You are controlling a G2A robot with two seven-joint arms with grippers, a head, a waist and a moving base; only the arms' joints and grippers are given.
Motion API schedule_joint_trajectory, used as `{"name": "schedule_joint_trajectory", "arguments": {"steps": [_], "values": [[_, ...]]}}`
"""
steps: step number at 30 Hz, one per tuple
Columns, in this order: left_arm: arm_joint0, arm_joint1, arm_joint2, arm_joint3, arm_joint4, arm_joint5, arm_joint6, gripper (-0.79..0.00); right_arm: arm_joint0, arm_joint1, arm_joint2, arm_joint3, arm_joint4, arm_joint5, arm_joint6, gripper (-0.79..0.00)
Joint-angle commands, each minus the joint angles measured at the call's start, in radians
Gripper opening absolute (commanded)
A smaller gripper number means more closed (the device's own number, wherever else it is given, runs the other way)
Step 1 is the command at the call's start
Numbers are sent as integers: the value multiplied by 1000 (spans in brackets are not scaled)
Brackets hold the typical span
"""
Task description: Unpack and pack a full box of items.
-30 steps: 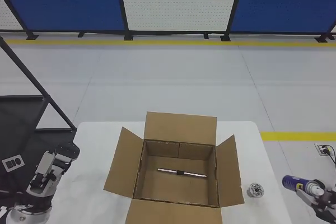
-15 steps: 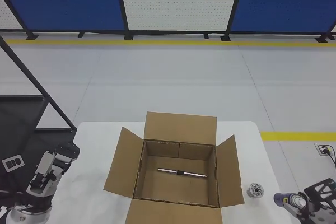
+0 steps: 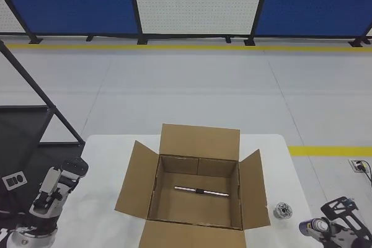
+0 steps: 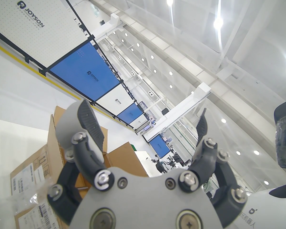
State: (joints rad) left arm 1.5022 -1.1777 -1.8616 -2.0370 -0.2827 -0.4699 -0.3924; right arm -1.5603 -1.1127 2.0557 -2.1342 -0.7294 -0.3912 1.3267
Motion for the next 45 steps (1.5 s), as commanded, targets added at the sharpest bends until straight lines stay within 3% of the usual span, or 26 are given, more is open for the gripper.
{"name": "schedule_joint_trajectory", "arguments": {"steps": [1, 8, 18, 36, 37, 39, 45], "values": [[0, 0, 0, 0, 0, 0, 0, 0, 32, 6, -21, 49, -7, -3, -2, -785], [0, 0, 0, 0, 0, 0, 0, 0, 99, 22, -80, 197, -14, -7, -27, -785], [0, 0, 0, 0, 0, 0, 0, 0, 130, 44, -82, 324, 8, -40, -78, -785], [0, 0, 0, 0, 0, 0, 0, 0, 96, 70, -136, 381, -59, -106, -221, -785], [0, 0, 0, 0, 0, 0, 0, 0, 95, 71, -139, 381, -61, -107, -225, -776], [0, 0, 0, 0, 0, 0, 0, 0, 92, 74, -145, 383, -65, -107, -230, -628], [0, 0, 0, 0, 0, 0, 0, 0, 90, 82, -158, 392, -66, -104, -240, -425]]}}
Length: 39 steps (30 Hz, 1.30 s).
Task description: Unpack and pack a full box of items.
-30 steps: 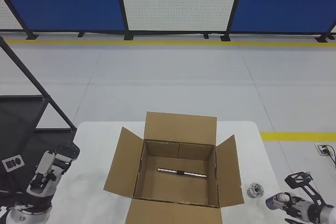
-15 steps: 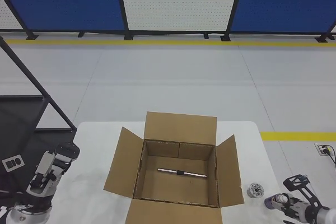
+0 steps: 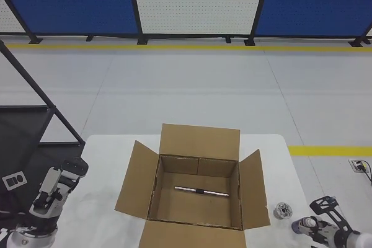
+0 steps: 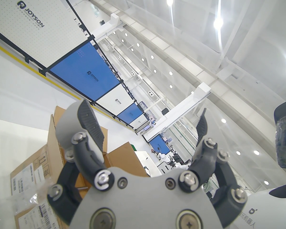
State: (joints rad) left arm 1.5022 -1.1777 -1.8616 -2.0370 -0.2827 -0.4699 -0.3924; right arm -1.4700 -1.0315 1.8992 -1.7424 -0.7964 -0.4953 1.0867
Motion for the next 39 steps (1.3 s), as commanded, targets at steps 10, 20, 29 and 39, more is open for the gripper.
{"name": "schedule_joint_trajectory", "arguments": {"steps": [10, 20, 29, 39], "values": [[0, 0, 0, 0, 0, 0, 0, 0, -29, 15, 30, -35, 39, 10, -15, 0], [0, 0, 0, 0, 0, 0, 0, 0, -175, 27, 233, -370, 195, -33, -32, 0], [0, 0, 0, 0, 0, 0, 0, 0, -126, 55, 255, -608, 280, -116, 0, 0], [0, 0, 0, 0, 0, 0, 0, 0, -79, 65, 226, -608, 288, -124, 19, 0]]}}
